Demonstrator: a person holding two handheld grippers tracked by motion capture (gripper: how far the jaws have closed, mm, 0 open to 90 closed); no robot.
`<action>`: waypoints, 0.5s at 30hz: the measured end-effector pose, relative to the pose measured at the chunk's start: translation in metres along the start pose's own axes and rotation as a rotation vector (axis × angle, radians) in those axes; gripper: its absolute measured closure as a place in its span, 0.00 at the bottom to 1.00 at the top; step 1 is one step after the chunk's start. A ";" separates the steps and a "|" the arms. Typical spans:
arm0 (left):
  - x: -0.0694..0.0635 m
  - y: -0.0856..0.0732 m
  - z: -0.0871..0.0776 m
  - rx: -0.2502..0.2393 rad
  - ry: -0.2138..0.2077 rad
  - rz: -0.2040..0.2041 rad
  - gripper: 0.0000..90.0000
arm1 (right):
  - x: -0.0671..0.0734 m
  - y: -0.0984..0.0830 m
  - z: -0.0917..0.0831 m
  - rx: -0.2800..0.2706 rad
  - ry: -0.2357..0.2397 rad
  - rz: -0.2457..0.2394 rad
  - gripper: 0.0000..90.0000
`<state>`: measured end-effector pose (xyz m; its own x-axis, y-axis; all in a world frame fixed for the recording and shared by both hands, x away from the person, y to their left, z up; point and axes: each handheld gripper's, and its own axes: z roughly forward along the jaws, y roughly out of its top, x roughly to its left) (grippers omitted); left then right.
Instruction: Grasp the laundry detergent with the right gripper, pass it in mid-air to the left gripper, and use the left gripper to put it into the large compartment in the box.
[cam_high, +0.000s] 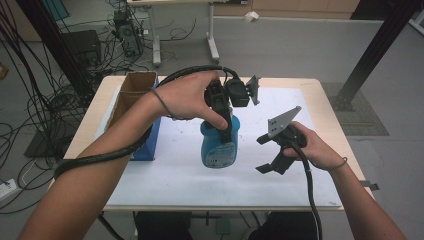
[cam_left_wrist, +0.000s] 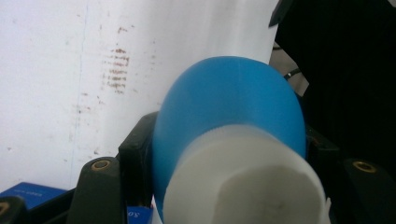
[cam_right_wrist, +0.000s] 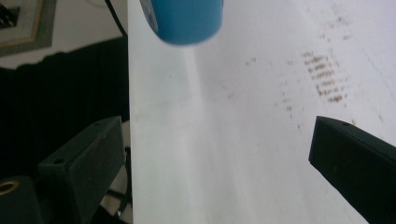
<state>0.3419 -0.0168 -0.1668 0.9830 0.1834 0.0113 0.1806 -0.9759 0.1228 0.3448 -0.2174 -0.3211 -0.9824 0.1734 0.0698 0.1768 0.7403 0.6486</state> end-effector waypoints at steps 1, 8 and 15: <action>0.000 0.000 0.000 0.004 -0.001 -0.001 0.41 | 0.000 -0.001 0.000 0.013 0.001 0.001 0.04; 0.000 -0.002 0.001 0.009 0.001 -0.004 0.41 | -0.001 -0.009 -0.002 0.161 -0.004 0.006 0.05; 0.000 -0.001 0.001 0.015 0.002 -0.010 0.41 | 0.000 -0.015 0.000 0.273 -0.002 0.008 0.06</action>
<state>0.3420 -0.0156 -0.1674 0.9811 0.1930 0.0119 0.1906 -0.9757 0.1076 0.3420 -0.2284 -0.3311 -0.9809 0.1806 0.0725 0.1942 0.8868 0.4194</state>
